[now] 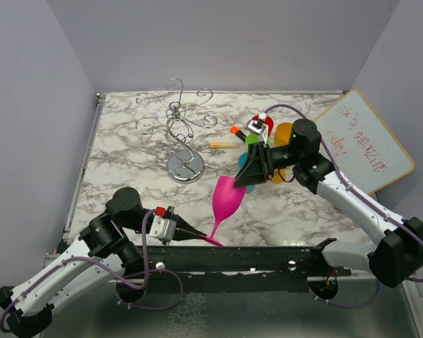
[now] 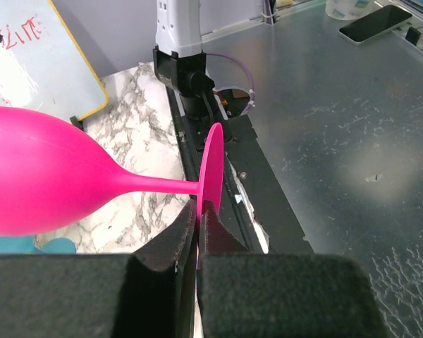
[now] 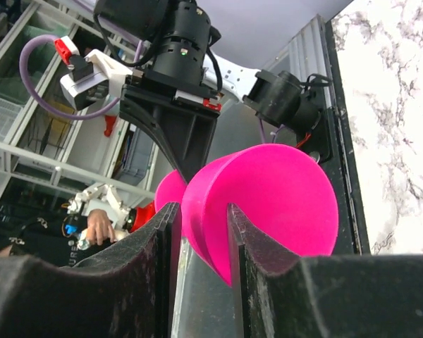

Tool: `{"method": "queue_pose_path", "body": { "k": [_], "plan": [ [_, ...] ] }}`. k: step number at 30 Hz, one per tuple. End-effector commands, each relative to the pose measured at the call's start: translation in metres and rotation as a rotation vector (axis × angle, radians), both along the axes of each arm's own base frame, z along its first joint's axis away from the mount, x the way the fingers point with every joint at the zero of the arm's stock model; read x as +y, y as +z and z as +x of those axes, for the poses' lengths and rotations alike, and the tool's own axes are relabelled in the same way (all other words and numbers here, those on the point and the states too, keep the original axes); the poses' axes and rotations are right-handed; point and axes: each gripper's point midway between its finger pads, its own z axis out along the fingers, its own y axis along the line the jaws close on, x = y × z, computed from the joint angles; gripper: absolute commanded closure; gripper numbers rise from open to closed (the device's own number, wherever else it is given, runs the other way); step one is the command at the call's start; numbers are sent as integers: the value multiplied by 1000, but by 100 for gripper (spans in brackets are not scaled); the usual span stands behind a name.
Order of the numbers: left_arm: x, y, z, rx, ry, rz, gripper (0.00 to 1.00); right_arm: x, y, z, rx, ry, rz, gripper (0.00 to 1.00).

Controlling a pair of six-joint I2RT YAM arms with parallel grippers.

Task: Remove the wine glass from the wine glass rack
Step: Place the wine glass at the center of the board.

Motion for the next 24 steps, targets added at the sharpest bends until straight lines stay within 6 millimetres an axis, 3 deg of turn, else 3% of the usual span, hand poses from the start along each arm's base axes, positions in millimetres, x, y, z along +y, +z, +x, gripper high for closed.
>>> {"method": "queue_pose_path", "body": {
  "k": [1,12,16,24],
  "plan": [
    [0,6,-7,-33,-56,-13,100,-7,5,-14,1,60,16,64],
    [-8,-9,4,-96,-68,29,100,-12,23,-24,-6,113,37,71],
    [-9,-10,9,-115,-47,32,100,-13,19,-26,8,116,19,76],
    [-13,-28,24,-130,1,94,100,-14,9,-28,12,134,-5,74]
  ]
}}
